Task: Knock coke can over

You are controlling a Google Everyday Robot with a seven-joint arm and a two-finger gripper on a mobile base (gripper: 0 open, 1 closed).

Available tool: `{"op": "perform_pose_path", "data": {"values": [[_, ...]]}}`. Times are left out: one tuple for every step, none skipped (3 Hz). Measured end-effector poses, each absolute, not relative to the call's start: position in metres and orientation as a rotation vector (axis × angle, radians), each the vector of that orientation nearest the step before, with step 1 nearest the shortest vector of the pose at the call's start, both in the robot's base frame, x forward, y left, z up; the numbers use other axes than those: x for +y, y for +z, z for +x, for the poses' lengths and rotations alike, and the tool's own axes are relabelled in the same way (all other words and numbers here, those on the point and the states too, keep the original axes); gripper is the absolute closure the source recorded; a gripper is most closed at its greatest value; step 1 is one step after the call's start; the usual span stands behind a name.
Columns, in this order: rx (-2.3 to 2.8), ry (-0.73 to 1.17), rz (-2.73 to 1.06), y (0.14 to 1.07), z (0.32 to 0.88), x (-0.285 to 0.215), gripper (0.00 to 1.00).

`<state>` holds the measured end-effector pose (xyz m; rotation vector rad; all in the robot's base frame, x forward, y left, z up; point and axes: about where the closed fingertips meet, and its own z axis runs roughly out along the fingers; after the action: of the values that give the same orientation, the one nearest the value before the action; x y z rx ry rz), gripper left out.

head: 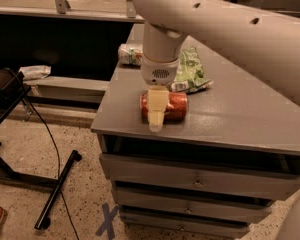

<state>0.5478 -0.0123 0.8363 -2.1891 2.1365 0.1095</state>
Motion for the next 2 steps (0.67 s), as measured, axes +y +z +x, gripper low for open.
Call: {"op": "perform_pose_path", "data": {"values": [[2.038, 0.151, -2.103, 0.869, 0.553, -0.048, 0.00], [1.981, 0.129, -2.008, 0.915, 0.553, -0.101, 0.00]]}}
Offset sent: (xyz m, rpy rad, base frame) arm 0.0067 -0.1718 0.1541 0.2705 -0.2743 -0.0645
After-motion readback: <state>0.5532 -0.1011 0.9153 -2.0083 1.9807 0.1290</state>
